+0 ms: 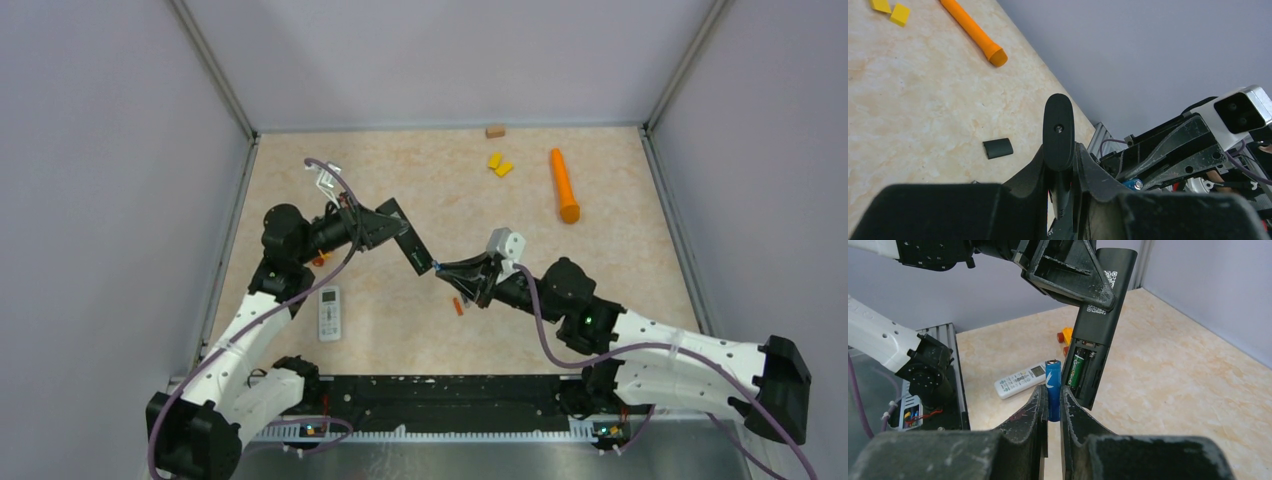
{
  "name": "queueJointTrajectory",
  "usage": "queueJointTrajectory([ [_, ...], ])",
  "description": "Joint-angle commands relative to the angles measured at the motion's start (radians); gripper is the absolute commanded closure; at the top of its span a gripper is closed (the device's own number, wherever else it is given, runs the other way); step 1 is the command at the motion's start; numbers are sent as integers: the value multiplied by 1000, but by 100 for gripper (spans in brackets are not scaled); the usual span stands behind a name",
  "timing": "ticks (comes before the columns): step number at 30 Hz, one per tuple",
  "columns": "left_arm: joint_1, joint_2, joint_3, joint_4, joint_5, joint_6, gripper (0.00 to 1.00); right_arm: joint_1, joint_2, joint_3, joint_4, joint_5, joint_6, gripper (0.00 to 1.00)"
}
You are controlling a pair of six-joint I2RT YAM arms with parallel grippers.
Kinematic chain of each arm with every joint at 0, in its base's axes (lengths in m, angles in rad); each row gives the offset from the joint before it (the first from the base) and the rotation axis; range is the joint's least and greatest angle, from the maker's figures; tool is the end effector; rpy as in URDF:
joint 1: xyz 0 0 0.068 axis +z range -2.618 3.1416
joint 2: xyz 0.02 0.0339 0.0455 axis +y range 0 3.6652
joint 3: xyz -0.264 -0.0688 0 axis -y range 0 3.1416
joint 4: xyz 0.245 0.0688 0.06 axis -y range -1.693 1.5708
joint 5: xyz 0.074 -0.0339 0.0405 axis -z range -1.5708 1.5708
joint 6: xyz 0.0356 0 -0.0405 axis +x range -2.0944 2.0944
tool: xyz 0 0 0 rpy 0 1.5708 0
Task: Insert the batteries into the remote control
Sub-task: Load the battery into the remote control.
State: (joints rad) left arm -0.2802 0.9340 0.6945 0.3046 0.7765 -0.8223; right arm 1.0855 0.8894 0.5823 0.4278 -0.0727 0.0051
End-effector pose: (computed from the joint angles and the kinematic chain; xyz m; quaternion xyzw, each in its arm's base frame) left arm 0.1992 -0.0833 0.3324 0.0967 0.6837 -0.5743 0.4398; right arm 0.0976 0.1906 0.3149 -0.3642 0.5544 0.4086 0.6270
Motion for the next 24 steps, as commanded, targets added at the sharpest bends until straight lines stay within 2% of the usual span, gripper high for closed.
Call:
queueJointTrajectory([
  [1,4,-19,-20,111,39,-42,100,7,-28,1,74,-33,-12,100],
  [6,5,-28,-28,123,47,-65,100,7,-36,3,97,-31,67,100],
  [9,4,-14,-8,97,35,-146,100,6,52,239,-258,193,292,100],
  [11,4,3,19,26,30,-162,100,6,113,395,-495,259,409,100],
  [13,4,19,37,-24,34,-173,100,6,175,493,-641,283,519,100],
  [17,4,46,30,1,22,-216,100,-13,248,607,-833,236,661,100],
  [20,4,63,28,5,17,-232,100,-25,304,685,-956,198,656,100],
  [24,4,92,26,-7,18,-253,100,-25,344,727,-1059,220,569,100],
])
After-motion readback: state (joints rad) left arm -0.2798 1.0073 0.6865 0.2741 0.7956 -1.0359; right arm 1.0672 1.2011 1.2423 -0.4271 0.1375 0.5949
